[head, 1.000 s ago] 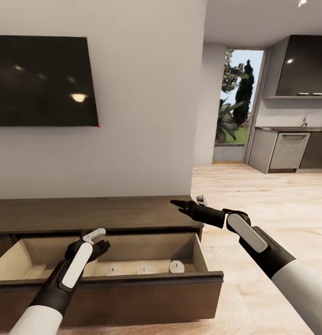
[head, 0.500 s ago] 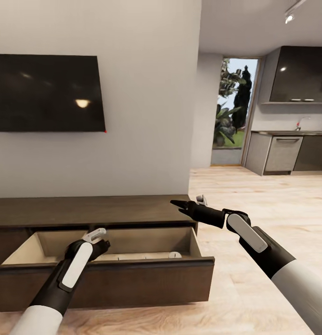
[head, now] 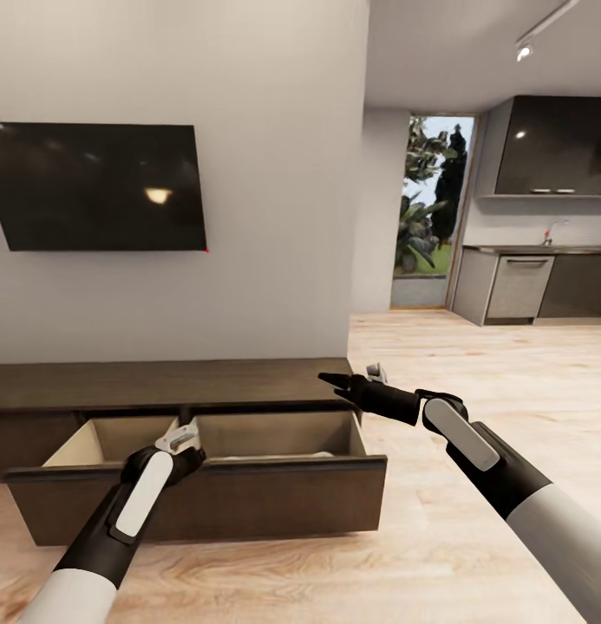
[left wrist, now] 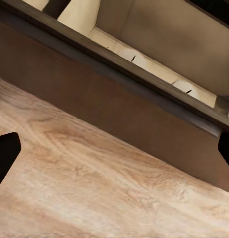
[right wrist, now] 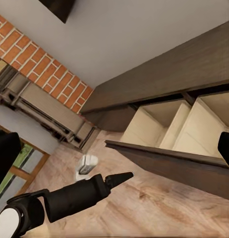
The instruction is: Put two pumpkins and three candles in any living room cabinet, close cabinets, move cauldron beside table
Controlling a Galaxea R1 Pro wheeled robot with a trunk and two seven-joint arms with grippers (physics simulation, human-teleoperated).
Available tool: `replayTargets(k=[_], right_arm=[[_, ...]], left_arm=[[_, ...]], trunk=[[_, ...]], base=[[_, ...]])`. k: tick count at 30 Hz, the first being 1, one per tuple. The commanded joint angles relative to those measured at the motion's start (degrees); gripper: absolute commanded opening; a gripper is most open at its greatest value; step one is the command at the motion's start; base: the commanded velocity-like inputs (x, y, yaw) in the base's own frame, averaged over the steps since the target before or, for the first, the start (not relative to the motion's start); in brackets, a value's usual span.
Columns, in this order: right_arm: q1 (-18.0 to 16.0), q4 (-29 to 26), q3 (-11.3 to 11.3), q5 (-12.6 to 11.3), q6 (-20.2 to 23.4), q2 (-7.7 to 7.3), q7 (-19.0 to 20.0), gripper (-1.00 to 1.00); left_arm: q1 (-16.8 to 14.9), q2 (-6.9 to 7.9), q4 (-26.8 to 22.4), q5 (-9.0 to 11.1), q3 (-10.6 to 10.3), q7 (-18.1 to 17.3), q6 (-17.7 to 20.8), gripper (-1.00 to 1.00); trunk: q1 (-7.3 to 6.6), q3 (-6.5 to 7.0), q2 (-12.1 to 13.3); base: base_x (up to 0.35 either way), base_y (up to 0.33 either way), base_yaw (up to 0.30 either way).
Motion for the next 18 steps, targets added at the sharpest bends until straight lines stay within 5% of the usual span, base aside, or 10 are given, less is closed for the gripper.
replayTargets(k=[1, 9, 18], right_arm=[[-0.05, 0.02, 0.15, -0.01, -0.24, -0.05, -0.08, 1.0], [-0.05, 0.51, 0.03, 6.83, -0.81, 0.57, -3.34, 1.0], [-0.06, 0.99, 0.18, 7.54, -0.3, 0.61, -10.73, 1.0]], left_arm=[[-0.04, 0.06, -0.03, 0.6, -0.15, 0.59, 0.01, 1.0], [-0.04, -0.02, 0.77, 0.62, -0.59, 0.62, 0.0, 1.0], [-0.04, 0.06, 0.83, 0.69, -0.5, 0.51, 0.01, 1.0]], trunk=[[-0.27, 0.12, 0.38], [-2.03, 1.56, 3.59], [-4.01, 3.17, 7.2]], base=[[-0.338, 0.0, 0.0], [-0.338, 0.0, 0.0], [-0.338, 0.0, 0.0]])
